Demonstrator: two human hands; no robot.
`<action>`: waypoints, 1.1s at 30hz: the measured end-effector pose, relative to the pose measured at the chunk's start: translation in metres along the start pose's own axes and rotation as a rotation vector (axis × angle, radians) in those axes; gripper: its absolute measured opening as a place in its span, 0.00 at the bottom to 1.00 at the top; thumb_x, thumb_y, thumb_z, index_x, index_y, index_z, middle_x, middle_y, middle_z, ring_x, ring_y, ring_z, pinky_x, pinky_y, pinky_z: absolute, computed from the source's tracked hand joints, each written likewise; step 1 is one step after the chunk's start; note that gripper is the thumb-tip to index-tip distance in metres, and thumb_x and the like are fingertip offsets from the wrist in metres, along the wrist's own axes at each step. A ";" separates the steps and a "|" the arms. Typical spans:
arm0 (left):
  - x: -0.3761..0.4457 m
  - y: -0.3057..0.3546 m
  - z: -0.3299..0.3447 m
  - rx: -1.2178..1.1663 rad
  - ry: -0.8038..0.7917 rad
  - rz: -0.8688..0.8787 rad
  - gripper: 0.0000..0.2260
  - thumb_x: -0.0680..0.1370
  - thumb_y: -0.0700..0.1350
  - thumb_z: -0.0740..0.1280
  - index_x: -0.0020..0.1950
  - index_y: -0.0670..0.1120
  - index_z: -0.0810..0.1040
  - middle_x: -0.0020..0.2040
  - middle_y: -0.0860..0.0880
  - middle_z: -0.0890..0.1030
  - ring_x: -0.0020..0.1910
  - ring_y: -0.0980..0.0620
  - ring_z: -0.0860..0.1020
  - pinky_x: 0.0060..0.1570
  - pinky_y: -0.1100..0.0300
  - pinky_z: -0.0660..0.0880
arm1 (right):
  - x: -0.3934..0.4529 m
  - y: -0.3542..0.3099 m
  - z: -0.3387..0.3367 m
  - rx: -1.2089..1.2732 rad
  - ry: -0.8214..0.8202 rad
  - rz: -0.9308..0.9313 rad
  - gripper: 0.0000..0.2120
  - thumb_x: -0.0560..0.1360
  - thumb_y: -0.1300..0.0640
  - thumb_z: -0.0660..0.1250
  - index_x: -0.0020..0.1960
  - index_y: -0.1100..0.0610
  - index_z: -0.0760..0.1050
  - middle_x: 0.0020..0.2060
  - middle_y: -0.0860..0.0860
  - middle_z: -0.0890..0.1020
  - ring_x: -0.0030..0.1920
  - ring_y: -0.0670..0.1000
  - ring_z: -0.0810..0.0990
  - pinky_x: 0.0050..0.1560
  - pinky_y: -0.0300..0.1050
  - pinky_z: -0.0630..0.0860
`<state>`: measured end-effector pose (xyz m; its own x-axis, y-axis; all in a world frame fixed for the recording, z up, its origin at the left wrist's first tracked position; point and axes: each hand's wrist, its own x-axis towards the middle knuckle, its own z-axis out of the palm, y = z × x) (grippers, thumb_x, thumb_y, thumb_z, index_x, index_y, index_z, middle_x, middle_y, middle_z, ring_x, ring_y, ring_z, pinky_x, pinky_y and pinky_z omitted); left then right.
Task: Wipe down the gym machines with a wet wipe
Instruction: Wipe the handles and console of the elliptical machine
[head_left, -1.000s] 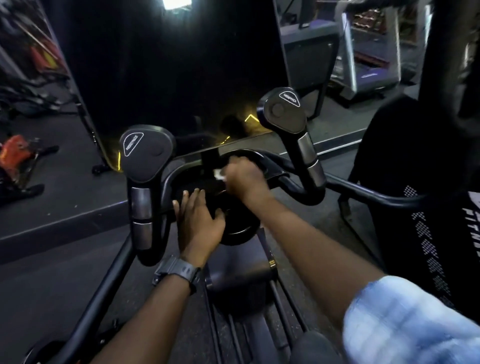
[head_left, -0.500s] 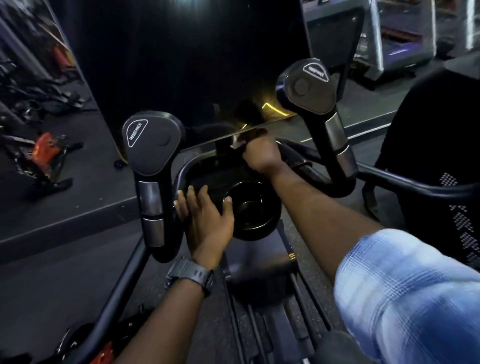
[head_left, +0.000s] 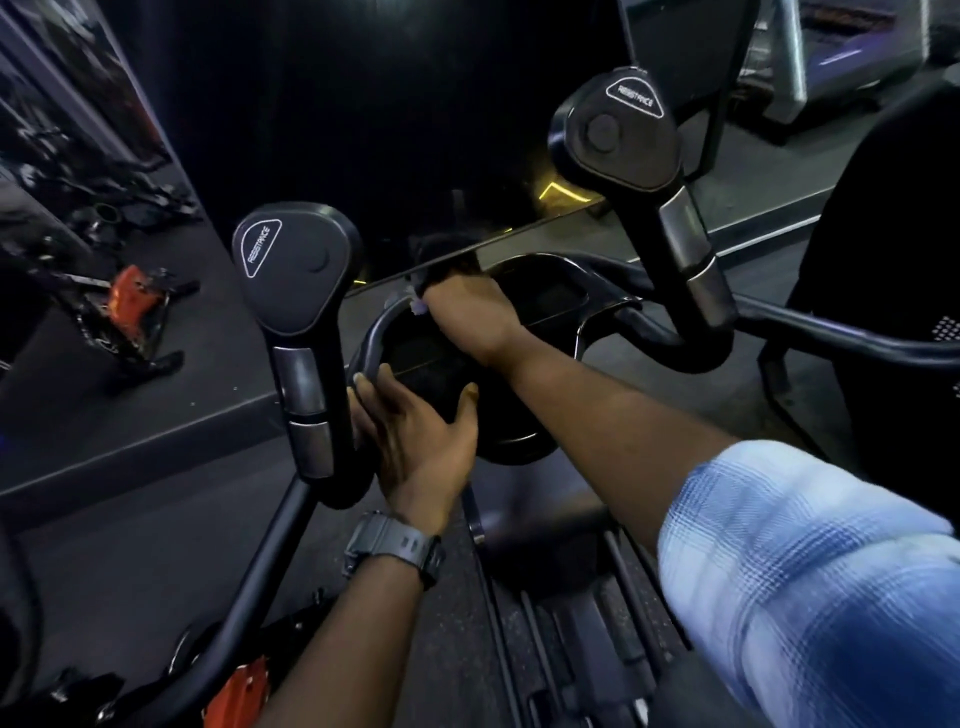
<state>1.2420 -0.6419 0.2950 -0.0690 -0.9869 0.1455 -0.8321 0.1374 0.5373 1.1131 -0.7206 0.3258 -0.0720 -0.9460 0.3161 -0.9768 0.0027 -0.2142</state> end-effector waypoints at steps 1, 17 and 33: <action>0.000 -0.001 -0.002 -0.021 -0.005 -0.008 0.44 0.77 0.62 0.68 0.80 0.42 0.50 0.82 0.40 0.48 0.81 0.43 0.43 0.78 0.45 0.49 | 0.003 -0.007 0.001 0.016 -0.014 -0.020 0.14 0.82 0.53 0.58 0.60 0.56 0.78 0.58 0.58 0.80 0.58 0.60 0.79 0.53 0.50 0.76; -0.012 0.003 -0.020 -0.259 -0.027 -0.005 0.48 0.77 0.50 0.73 0.82 0.43 0.41 0.83 0.43 0.52 0.79 0.50 0.52 0.72 0.65 0.51 | 0.000 -0.013 -0.002 0.233 -0.239 -0.176 0.11 0.77 0.56 0.63 0.54 0.52 0.83 0.52 0.53 0.85 0.55 0.57 0.81 0.55 0.48 0.77; -0.016 -0.021 -0.001 -0.211 -0.082 0.076 0.26 0.84 0.45 0.49 0.82 0.38 0.51 0.83 0.39 0.49 0.82 0.44 0.45 0.61 0.78 0.24 | -0.091 0.013 -0.020 0.336 -0.173 0.004 0.06 0.73 0.63 0.69 0.46 0.55 0.84 0.47 0.50 0.82 0.47 0.50 0.81 0.48 0.38 0.74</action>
<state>1.2607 -0.6289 0.2821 -0.1784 -0.9755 0.1291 -0.6898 0.2175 0.6906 1.1028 -0.6276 0.3125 -0.0129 -0.9870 0.1601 -0.8539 -0.0724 -0.5153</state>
